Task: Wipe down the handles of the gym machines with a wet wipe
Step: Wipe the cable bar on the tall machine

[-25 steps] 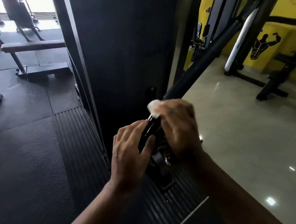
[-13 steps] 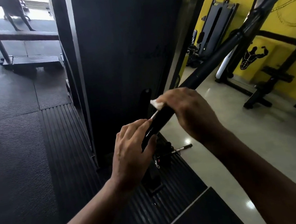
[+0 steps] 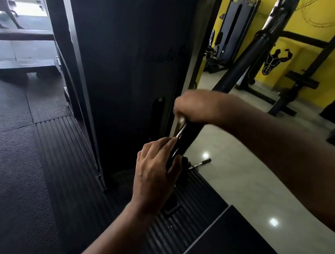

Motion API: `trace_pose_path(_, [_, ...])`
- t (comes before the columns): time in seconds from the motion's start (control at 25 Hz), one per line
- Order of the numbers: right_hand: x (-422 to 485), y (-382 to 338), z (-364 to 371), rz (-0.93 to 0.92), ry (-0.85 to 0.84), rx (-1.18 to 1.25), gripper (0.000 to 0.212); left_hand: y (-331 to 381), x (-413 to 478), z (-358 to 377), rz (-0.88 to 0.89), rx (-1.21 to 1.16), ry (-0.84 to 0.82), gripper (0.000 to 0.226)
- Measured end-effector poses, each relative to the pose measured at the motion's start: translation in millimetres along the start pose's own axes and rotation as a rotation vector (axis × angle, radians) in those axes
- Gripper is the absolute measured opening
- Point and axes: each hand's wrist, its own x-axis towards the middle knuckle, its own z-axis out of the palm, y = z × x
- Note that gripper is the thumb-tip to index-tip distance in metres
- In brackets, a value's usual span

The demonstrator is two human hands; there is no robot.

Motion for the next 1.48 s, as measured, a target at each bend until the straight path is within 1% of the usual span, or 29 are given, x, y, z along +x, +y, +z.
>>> trace_pose_path(0.04, [-2, 7, 0, 0.039, 0.047, -0.014, 0.007, 0, 0, 0, -0.010, -0.014, -0.001, 0.039])
trace_pose_path(0.08, [-5, 12, 1, 0.029, 0.074, 0.002, 0.010, 1, 0, 0, -0.021, -0.027, -0.004, 0.039])
trace_pose_path(0.16, [-15, 13, 8, -0.067, 0.136, 0.046, 0.015, 4, -1, -1, -0.028, -0.054, -0.007, 0.043])
trace_pose_path(0.2, [-22, 12, 12, -0.076, 0.207, 0.043, 0.016, 6, 1, -2, -0.020, -0.067, -0.010, 0.044])
trace_pose_path(0.28, [-35, 9, 21, -0.010, 0.418, -0.002, 0.015, 11, 6, -3, -0.008, -0.078, -0.031, 0.045])
trace_pose_path(0.36, [-45, 1, 38, -0.046, 0.563, -0.027, 0.013, 18, 9, -4, -0.028, -0.075, -0.056, 0.050])
trace_pose_path(0.4, [-48, -5, 50, -0.068, 0.621, -0.007, 0.016, 19, 9, -4, -0.034, -0.077, -0.058, 0.051])
trace_pose_path(0.44, [-51, -11, 64, -0.039, 0.700, 0.069, 0.022, 19, 8, -5, -0.027, -0.086, -0.054, 0.051])
trace_pose_path(0.48, [-53, -16, 78, 0.047, 0.808, 0.194, 0.028, 19, 7, -6, -0.015, -0.100, -0.051, 0.049])
trace_pose_path(0.56, [-58, -26, 104, 0.240, 1.010, 0.457, 0.033, 19, 6, -5, -0.006, -0.115, -0.059, 0.047])
trace_pose_path(0.6, [-59, -30, 113, 0.289, 1.071, 0.562, 0.033, 20, 5, -4, -0.011, -0.117, -0.060, 0.046])
trace_pose_path(0.72, [-59, -46, 130, 0.347, 1.216, 0.884, 0.025, 25, 8, 0, -0.019, -0.121, -0.055, 0.045])
trace_pose_path(0.8, [-57, -67, 139, 0.418, 1.290, 1.064, 0.023, 22, 9, -1, 0.010, -0.110, -0.054, 0.042])
trace_pose_path(0.88, [-52, -78, 143, 0.489, 1.298, 1.315, 0.018, 18, 7, 0, 0.029, -0.092, -0.047, 0.040])
trace_pose_path(0.96, [-44, -70, 140, 0.565, 1.254, 1.647, 0.013, 18, 5, 2, 0.040, -0.082, -0.045, 0.043])
trace_pose_path(1.0, [-41, -64, 138, 0.620, 1.215, 1.778, 0.011, 16, 6, 3, 0.050, -0.079, -0.050, 0.046])
trace_pose_path(1.04, [-39, -61, 139, 0.660, 1.143, 1.881, 0.011, 14, 7, 4, 0.057, -0.078, -0.053, 0.047])
trace_pose_path(1.08, [-39, -63, 140, 0.676, 1.035, 1.974, 0.011, 12, 7, 5, 0.062, -0.074, -0.052, 0.047])
trace_pose_path(1.16, [-39, -71, 142, 0.610, 0.820, 2.213, 0.015, 9, 6, 3, 0.062, -0.058, -0.034, 0.046])
trace_pose_path(1.2, [-36, -69, 139, 0.562, 0.796, 2.338, 0.016, 8, 8, 3, 0.064, -0.054, -0.019, 0.045])
trace_pose_path(1.24, [-30, -61, 136, 0.544, 0.832, 2.437, 0.015, 8, 11, 2, 0.067, -0.056, -0.011, 0.044])
trace_pose_path(1.28, [-25, -52, 132, 0.553, 0.893, 2.485, 0.013, 7, 13, 3, 0.070, -0.061, -0.014, 0.044])
trace_pose_path(1.32, [-20, -48, 129, 0.592, 0.931, 2.462, 0.013, 8, 15, 3, 0.071, -0.065, -0.022, 0.045])
trace_pose_path(1.36, [-18, -50, 129, 0.626, 0.917, 2.426, 0.014, 8, 15, 3, 0.067, -0.067, -0.029, 0.045])
trace_pose_path(1.4, [-17, -56, 132, 0.649, 0.858, 2.395, 0.015, 8, 16, 1, 0.057, -0.071, -0.028, 0.044])
trace_pose_path(1.44, [-17, -60, 133, 0.629, 0.790, 2.414, 0.015, 7, 17, -1, 0.042, -0.073, -0.021, 0.043])
trace_pose_path(1.48, [-17, -59, 132, 0.593, 0.765, 2.476, 0.013, 7, 19, -3, 0.026, -0.073, -0.012, 0.041])
